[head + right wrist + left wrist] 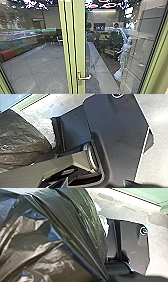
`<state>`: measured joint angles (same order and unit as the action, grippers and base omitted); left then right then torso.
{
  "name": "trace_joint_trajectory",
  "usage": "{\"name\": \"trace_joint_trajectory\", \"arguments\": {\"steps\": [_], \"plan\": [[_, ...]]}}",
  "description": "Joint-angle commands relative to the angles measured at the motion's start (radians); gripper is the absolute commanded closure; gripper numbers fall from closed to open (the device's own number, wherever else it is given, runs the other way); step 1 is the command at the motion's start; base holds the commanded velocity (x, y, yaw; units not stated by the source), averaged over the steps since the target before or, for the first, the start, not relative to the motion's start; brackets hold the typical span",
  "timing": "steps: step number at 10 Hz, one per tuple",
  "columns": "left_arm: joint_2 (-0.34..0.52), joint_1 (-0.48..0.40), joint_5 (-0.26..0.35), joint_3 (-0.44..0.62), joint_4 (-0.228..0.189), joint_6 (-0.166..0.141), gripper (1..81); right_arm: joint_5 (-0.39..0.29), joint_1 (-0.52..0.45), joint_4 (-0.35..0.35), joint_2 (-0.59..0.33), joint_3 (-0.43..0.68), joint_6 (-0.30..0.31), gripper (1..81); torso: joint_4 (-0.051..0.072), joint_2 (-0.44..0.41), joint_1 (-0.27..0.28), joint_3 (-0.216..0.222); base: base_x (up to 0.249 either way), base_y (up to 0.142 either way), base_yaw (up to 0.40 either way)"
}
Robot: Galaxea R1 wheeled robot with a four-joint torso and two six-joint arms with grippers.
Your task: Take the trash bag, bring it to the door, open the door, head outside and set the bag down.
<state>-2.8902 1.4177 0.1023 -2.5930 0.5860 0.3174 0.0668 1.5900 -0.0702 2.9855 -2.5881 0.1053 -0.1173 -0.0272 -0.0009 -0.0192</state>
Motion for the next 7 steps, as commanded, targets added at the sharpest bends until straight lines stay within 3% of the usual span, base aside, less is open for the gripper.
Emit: {"name": "trace_joint_trajectory", "arguments": {"steps": [1,5,7], "plan": [[0.009,-0.067,0.066,-0.001,-0.006,0.006,81.1,-0.053,-0.044,0.007,0.002,0.007,-0.001,1.0,0.0,0.0,0.001,0.0,0.0,0.0,0.251],[0.011,-0.067,0.066,-0.004,-0.003,0.006,81.1,-0.053,-0.044,0.007,0.002,0.007,-0.001,1.0,0.0,0.0,0.001,0.0,0.0,0.0,0.197],[0.011,-0.068,0.066,-0.004,0.0,0.006,81.1,-0.053,-0.044,0.007,0.002,0.007,-0.001,1.0,0.0,0.0,0.001,0.0,0.0,0.092,0.0]]}}
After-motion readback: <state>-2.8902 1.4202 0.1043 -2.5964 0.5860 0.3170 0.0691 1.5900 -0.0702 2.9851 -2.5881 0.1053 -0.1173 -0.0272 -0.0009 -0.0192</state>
